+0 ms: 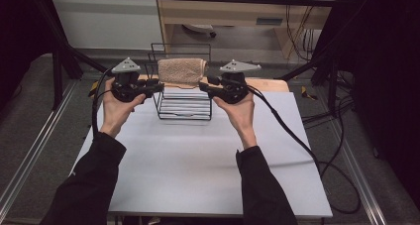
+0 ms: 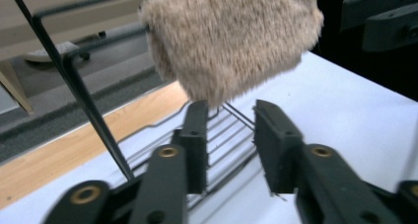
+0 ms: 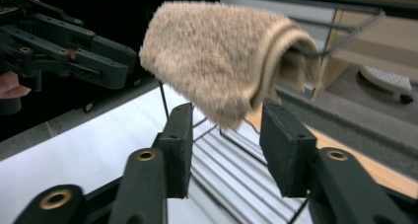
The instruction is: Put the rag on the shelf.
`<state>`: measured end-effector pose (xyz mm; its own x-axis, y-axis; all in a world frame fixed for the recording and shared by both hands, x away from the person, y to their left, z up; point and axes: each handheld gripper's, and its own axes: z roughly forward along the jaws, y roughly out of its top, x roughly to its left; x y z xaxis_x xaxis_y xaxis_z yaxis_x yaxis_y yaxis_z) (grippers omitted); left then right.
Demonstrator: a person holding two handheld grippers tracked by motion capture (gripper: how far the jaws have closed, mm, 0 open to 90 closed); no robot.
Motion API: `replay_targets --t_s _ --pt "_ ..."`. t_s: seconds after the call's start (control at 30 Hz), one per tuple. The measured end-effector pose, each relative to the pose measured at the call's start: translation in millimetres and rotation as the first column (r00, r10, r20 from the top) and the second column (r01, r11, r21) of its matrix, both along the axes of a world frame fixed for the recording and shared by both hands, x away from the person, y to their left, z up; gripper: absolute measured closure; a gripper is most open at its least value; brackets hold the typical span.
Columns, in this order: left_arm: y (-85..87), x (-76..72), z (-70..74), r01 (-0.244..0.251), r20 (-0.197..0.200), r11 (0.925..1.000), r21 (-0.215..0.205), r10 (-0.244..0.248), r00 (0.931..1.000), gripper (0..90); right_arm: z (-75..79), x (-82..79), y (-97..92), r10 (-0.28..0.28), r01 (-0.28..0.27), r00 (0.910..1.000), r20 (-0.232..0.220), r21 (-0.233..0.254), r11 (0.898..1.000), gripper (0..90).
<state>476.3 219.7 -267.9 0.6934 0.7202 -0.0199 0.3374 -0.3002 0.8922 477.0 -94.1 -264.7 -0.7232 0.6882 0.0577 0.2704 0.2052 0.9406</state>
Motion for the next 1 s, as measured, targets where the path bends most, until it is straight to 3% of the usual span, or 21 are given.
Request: replay_targets --t_s 0.37,0.5,0.6,0.7,1.0 --pt "7.3 -23.7 -35.7 -0.015 -0.013 0.9975 0.069 0.016 0.9998 34.4 -17.8 -19.2 -43.6 -0.059 0.058 0.9973 -0.045 -0.013 0.998 26.3" --pt "9.3 -30.1 -48.4 -0.017 -0.038 0.9959 0.089 0.020 0.9991 24.2 -25.6 -25.8 -60.7 -0.071 0.070 0.9951 -0.069 -0.006 0.998 15.3" --pt "10.7 -35.3 -56.9 -0.024 -0.045 0.9936 0.110 0.029 0.9986 18.5 -33.1 -31.1 -72.5 -0.078 0.076 0.9942 -0.075 -0.026 0.997 11.1" --pt "12.3 -41.7 -63.5 -0.021 -0.050 0.9927 0.119 0.027 0.9984 14.3 -41.1 -35.9 -84.1 -0.073 0.072 0.9934 -0.089 -0.016 0.997 8.8" --pt "19.8 -58.6 -86.2 -0.003 -0.063 0.9925 0.122 0.010 0.9980 8.3 -65.0 -52.7 -111.6 -0.080 0.078 0.9887 -0.126 -0.023 0.997 5.4"
